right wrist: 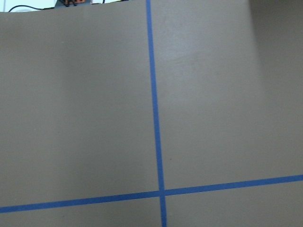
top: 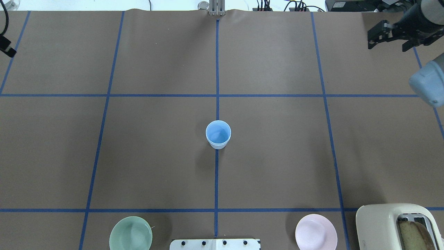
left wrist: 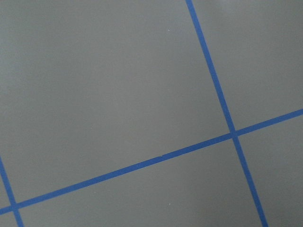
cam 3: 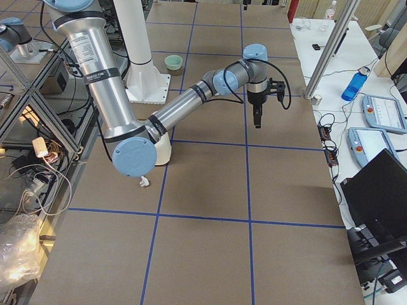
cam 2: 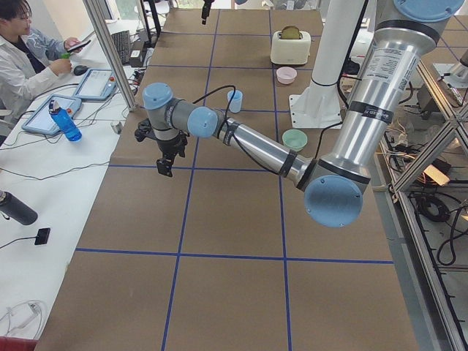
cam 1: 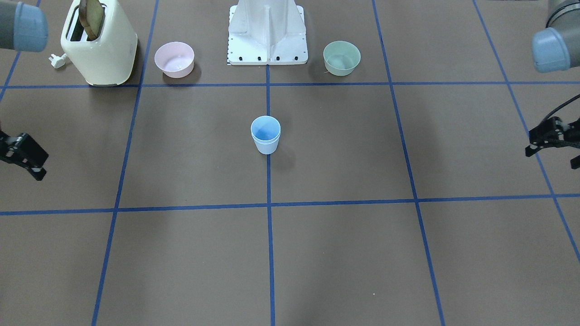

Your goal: Stack blue cups with both arms

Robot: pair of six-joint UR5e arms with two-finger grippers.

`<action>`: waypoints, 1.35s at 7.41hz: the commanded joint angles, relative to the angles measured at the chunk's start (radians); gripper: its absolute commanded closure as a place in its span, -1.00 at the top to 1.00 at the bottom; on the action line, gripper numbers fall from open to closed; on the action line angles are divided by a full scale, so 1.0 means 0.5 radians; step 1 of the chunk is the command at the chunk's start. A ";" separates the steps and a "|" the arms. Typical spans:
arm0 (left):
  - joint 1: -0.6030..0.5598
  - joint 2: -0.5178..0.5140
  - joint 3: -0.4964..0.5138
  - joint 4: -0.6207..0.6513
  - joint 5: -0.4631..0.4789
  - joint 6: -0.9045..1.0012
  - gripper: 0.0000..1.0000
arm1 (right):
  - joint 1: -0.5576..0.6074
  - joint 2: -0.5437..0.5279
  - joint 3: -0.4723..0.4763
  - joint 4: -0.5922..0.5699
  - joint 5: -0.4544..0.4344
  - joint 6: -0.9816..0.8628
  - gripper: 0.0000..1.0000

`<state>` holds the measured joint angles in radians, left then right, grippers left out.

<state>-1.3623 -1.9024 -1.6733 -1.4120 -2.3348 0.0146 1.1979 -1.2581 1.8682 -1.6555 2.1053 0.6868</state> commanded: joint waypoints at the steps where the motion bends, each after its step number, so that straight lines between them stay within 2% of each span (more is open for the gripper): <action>1: -0.290 0.010 0.292 0.026 -0.030 0.511 0.99 | 0.345 -0.287 -0.051 -0.009 0.228 -0.632 1.00; 3: -0.423 0.013 0.526 0.026 -0.015 0.792 0.99 | 0.588 -0.484 -0.100 -0.009 0.247 -1.006 1.00; 4: -0.463 0.019 0.585 0.029 -0.012 0.826 0.99 | 0.650 -0.548 -0.222 -0.002 0.253 -1.221 1.00; 5: -0.487 0.055 0.643 0.005 -0.012 0.830 0.99 | 0.678 -0.588 -0.336 0.013 0.253 -1.287 1.00; 6: -0.503 0.074 0.653 0.005 -0.015 0.827 0.99 | 0.712 -0.601 -0.361 0.013 0.262 -1.291 1.00; 10: -0.509 0.206 0.638 -0.002 -0.021 0.802 0.99 | 0.718 -0.659 -0.325 0.016 0.327 -1.297 1.00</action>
<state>-1.6162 -1.8154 -1.3510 -1.4124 -2.3442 0.4187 1.5562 -1.5834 1.7012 -1.6478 2.2625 0.0391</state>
